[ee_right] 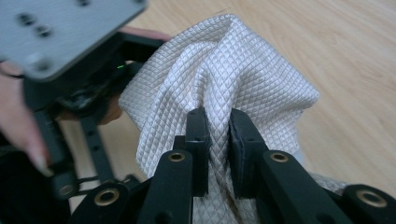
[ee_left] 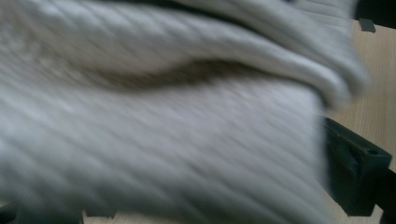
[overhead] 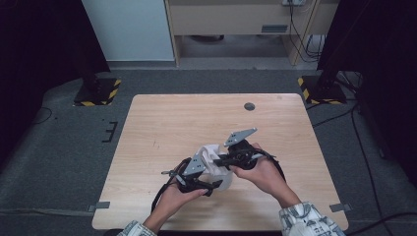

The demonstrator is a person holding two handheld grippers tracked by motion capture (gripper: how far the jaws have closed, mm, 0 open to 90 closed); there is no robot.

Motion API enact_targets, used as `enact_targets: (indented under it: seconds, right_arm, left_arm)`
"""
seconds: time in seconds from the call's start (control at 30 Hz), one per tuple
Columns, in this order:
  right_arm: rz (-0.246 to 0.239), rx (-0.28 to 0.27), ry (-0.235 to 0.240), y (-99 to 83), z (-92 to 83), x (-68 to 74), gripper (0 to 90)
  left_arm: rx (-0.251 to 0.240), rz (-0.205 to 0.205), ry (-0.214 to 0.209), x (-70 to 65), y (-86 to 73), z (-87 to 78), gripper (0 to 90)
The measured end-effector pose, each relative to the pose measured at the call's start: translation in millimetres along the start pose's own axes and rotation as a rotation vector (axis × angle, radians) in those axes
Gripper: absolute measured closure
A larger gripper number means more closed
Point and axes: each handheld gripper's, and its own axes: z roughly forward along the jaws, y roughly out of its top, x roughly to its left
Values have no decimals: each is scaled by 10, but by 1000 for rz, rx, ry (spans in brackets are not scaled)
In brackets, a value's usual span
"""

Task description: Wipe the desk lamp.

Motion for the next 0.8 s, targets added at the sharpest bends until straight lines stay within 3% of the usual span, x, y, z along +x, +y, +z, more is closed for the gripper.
enact_targets:
  seconds: [0.07, 0.2, 0.3, 0.4, 0.47, 0.57, 0.6, 0.7, 0.73, 0.8]
  right_arm:
    - [-2, -7, 4, -31, -29, 21, 797]
    - [20, -94, -1, -215, -255, 46, 797]
    - [85, -171, -31, -454, -478, -93, 798]
    - [121, -186, -45, -571, -532, -211, 798]
    - [147, -187, -61, -679, -549, -341, 798]
    - [163, -187, -78, -743, -533, -425, 798]
    - [188, -192, -73, -812, -504, -502, 798]
    - [213, -209, -51, -892, -446, -561, 798]
    - [230, -222, -25, -940, -382, -583, 798]
    - [236, -227, -17, -958, -346, -589, 798]
  left_arm:
    - [-3, -2, -7, -3, 1, -2, 139]
    - [-23, -23, -11, -6, 11, -66, 136]
    - [-41, -34, -12, 7, 11, -125, 134]
    - [-49, -51, -30, 50, 3, -132, 115]
    - [-55, -43, -47, 83, 25, -131, 101]
    - [-59, -34, -52, 97, 58, -133, 85]
    - [-55, -21, -59, 108, 112, -123, 83]
    - [-44, -3, -65, 114, 167, -95, 72]
    - [-25, 3, -78, 116, 207, -42, 72]
    - [-2, 21, -84, 109, 224, -4, 70]
